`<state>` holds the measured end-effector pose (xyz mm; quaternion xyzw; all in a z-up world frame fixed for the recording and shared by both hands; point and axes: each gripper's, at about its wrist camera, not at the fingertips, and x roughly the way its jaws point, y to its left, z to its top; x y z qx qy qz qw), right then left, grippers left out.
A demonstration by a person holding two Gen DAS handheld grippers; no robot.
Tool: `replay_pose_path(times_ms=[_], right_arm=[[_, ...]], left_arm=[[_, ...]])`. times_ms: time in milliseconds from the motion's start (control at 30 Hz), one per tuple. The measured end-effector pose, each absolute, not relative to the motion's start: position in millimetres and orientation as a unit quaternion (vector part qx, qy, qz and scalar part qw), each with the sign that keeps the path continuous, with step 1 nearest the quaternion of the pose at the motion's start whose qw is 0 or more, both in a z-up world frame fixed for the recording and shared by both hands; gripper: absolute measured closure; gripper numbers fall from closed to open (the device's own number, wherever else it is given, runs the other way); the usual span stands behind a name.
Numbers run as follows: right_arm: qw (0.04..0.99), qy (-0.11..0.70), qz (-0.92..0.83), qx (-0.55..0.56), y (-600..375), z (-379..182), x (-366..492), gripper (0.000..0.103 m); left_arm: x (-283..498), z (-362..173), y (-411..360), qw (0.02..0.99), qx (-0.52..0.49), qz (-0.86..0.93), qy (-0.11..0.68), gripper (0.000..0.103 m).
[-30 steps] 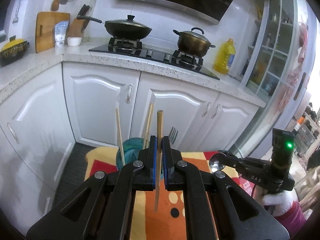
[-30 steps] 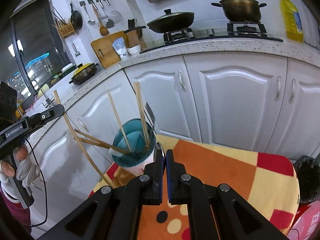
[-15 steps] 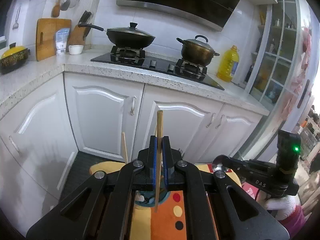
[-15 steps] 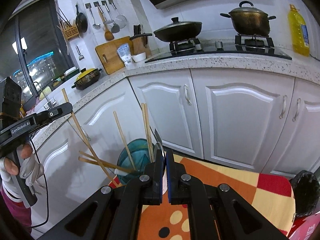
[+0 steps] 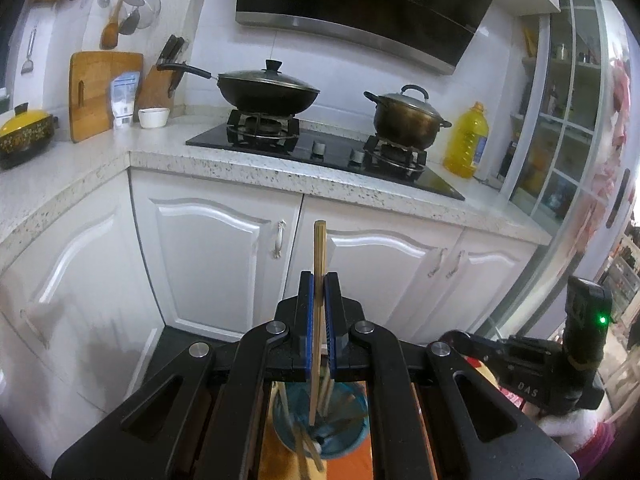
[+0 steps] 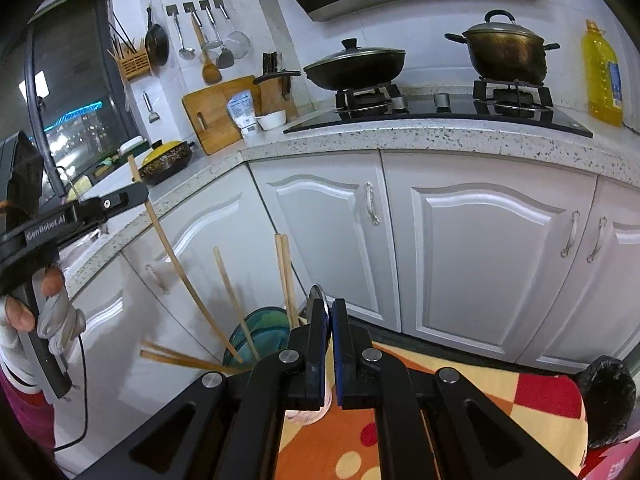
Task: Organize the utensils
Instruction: 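Insert the chopstick into the cup with the left tool while the right tool inserts the spoon, then open both tools and withdraw them from the cup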
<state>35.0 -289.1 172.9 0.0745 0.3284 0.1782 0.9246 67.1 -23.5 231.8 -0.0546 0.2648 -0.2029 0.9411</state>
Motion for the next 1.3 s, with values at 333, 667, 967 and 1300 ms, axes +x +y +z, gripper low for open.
replay_pose_path(times_ms=[333,667,967,1300], right_arm=[[0.927,0.332,0.168,0.045,-264.9,158.3,60.9,0.1],[0.942,0.3,0.144,-0.052,-220.9,151.9,48.6,0.1],[0.92,0.339,0.171,-0.094,-195.3,114.3,33.6,0.1],[0.906,0.378,0.193,0.011,-226.5,100.3,27.2,0.078]], left_arm=[[104.1,194.9,-24.4,0.933,-0.043,-0.222,0.281,0.1],[104.6,155.3,-15.7,0.922,-0.041,-0.22,0.316,0.099],[93.0,127.9,-21.5,0.91,-0.039,-0.226,0.345,0.099],[85.4,128.1,-10.5,0.908,-0.068,-0.209,0.357,0.086]])
